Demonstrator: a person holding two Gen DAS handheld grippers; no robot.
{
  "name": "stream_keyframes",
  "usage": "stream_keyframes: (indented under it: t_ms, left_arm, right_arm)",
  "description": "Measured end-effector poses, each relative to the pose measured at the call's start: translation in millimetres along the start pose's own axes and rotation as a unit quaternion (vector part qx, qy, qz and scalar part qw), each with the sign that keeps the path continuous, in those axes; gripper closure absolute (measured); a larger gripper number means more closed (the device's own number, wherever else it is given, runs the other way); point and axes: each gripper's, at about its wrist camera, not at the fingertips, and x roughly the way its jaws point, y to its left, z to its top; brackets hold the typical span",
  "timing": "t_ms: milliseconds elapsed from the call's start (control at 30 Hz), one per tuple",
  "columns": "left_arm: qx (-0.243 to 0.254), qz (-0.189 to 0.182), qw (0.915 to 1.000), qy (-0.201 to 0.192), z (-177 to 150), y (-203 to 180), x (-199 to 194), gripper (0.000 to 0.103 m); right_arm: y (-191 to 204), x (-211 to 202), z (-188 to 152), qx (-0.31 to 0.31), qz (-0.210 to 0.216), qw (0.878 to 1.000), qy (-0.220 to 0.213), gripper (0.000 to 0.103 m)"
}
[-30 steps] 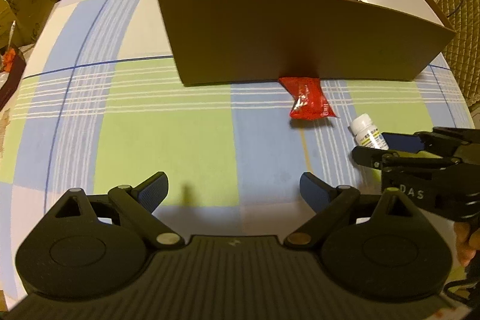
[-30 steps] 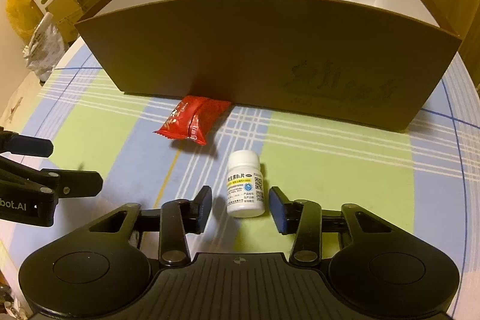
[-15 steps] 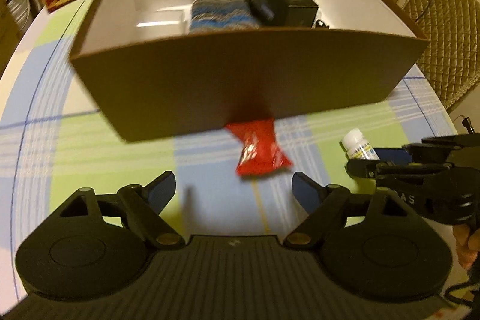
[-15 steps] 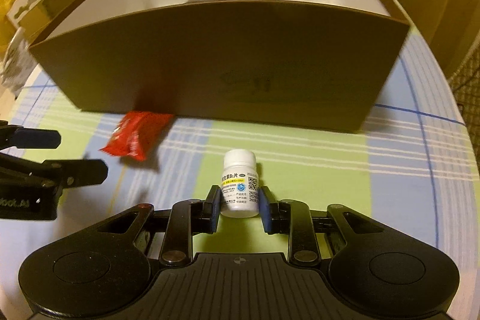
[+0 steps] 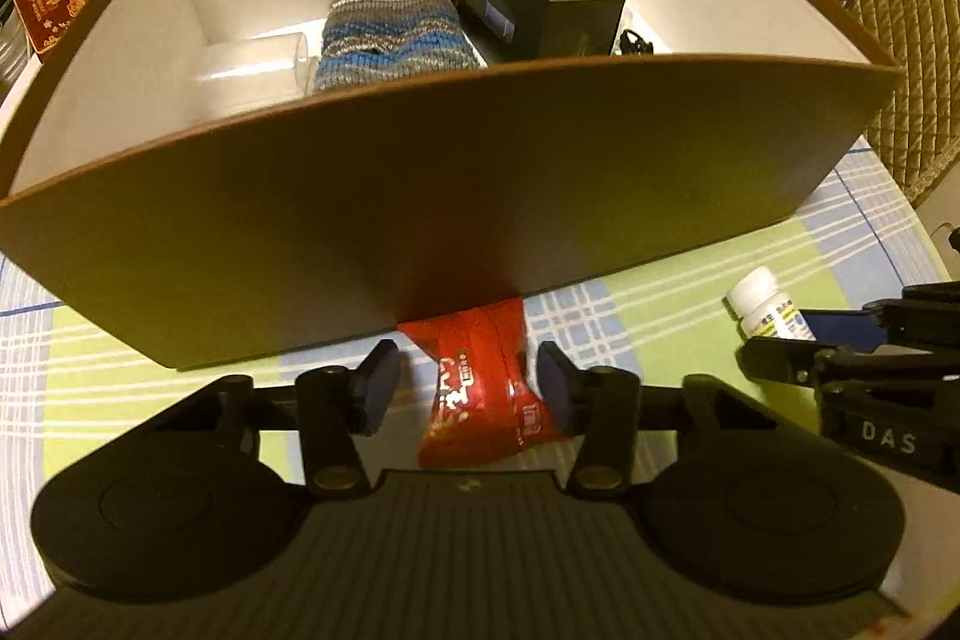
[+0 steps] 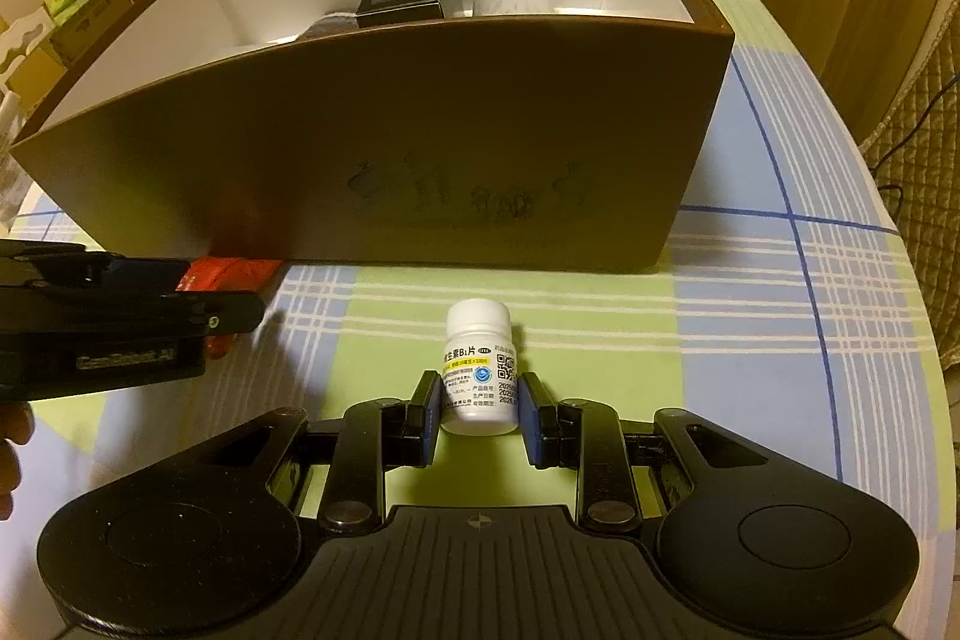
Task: Organize objects
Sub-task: 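Grasp the red snack packet with the left tool while the right tool grasps the white pill bottle, then carry the red packet with the left tool into the brown box while the right tool carries the pill bottle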
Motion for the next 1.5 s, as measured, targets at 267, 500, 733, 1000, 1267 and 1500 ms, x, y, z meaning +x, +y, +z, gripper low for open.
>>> stream_keyframes:
  t_ms: [267,500,733,1000,1267,1500]
  left_arm:
    - [0.015,-0.001,0.9999,-0.005,-4,-1,1,0.075]
    - [0.006,0.004,1.0000,0.005,-21,11,-12,0.076]
    - [-0.017,0.009,0.9996,0.023,-45,28,-30,0.076]
    - [-0.028,0.011,0.9990,0.032,-61,30,-41,0.076]
    - [-0.033,0.011,0.9987,0.037,-69,26,-46,0.076]
    - [-0.035,0.013,0.9988,0.031,-73,20,-56,0.077]
  right_arm:
    - [1,3,2,-0.005,-0.001,1.000,-0.001,0.078]
    - [3,8,5,-0.015,0.000,1.000,-0.007,0.077]
    - [8,11,3,-0.036,-0.007,0.999,-0.012,0.077]
    - [22,6,-9,-0.064,0.012,0.998,0.000,0.079]
    - [31,-5,-28,-0.063,0.041,0.997,0.020,0.079]
    - [34,-20,-42,-0.059,0.062,0.996,0.024,0.079]
